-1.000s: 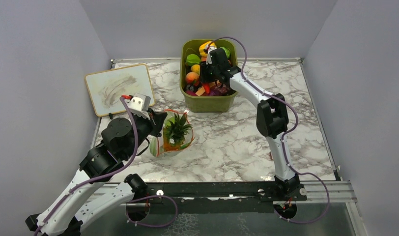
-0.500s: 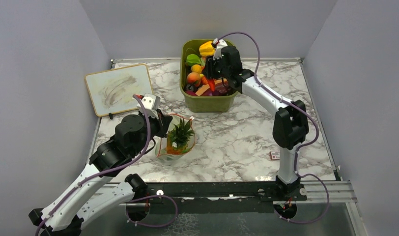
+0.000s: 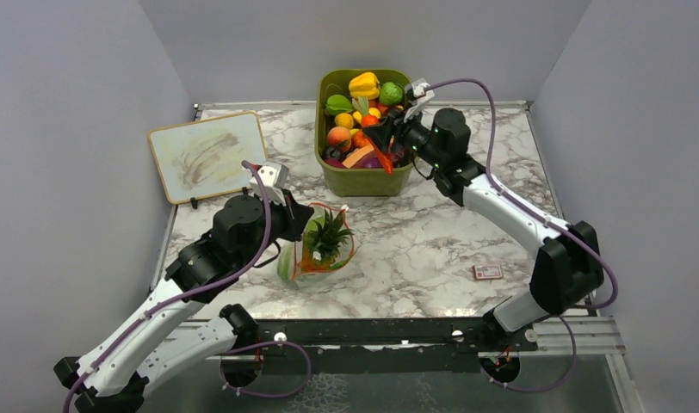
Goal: Place the food in the zip-top bag and seal the zipper
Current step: Place the fake vegetable in the bin.
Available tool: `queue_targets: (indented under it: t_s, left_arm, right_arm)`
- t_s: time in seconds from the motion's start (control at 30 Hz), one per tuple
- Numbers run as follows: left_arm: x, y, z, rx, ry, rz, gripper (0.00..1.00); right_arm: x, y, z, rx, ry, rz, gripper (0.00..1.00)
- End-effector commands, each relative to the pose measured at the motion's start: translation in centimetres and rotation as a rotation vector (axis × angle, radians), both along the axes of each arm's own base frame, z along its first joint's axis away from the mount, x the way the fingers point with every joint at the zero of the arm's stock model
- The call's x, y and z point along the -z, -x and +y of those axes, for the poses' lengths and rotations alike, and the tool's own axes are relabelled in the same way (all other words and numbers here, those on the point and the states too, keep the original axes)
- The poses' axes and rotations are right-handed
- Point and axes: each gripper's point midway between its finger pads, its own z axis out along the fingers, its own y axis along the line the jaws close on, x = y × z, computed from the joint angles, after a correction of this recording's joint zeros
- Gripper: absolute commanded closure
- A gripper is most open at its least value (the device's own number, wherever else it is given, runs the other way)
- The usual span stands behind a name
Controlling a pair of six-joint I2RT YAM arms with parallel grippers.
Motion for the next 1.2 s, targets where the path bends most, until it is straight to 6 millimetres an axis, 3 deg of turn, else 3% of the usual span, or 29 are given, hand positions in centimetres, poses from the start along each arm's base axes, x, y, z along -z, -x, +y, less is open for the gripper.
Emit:
queue_targets:
  t_s: [0.0, 0.2, 0.4, 0.6, 0.73, 0.93, 1.17]
  left_arm:
    - [-3.3, 0.1, -1.5, 0.034, 0.137, -0.028, 1.0]
    - [-3.6, -0.3, -2.4, 0.033, 0.176, -0.01, 1.0]
    - [-3.2, -1.0, -1.8, -0.002, 0.135, -0.035, 1.0]
    - [-4.7, -1.1, -2.3, 0.009, 0.174, -0.048, 1.0]
    - [-4.8, -1.1, -2.6, 0.028, 0.166, -0.052, 1.0]
    - [-3.5, -1.2, -0.9, -0.01, 0.067, -0.083, 1.0]
    - [-4.3, -0.6, 0.4, -0.004, 0.011, -0.134, 1.0]
  right_arm:
    - [-7.3, 4.8, 0.5, -0.151, -0.169, -0.175, 0.74]
    - [-10.6, 10.7, -0.2, -0.263, -0.283, -0.269, 0.74]
    - [-12.7, 13.3, -1.5, -0.271, -0.309, -0.332, 0.74]
    - [-13.4, 16.0, -1.4, -0.37, -0.369, -0.35, 0.73]
    - [-11.9, 12.8, -2.0, -0.227, -0.317, -0.308, 0.73]
    - [-8.5, 4.3, -3.1, 0.083, -0.144, -0.236, 0.71]
    - [-3.2, -3.1, -0.8, 0.163, 0.035, -0.202, 0.71]
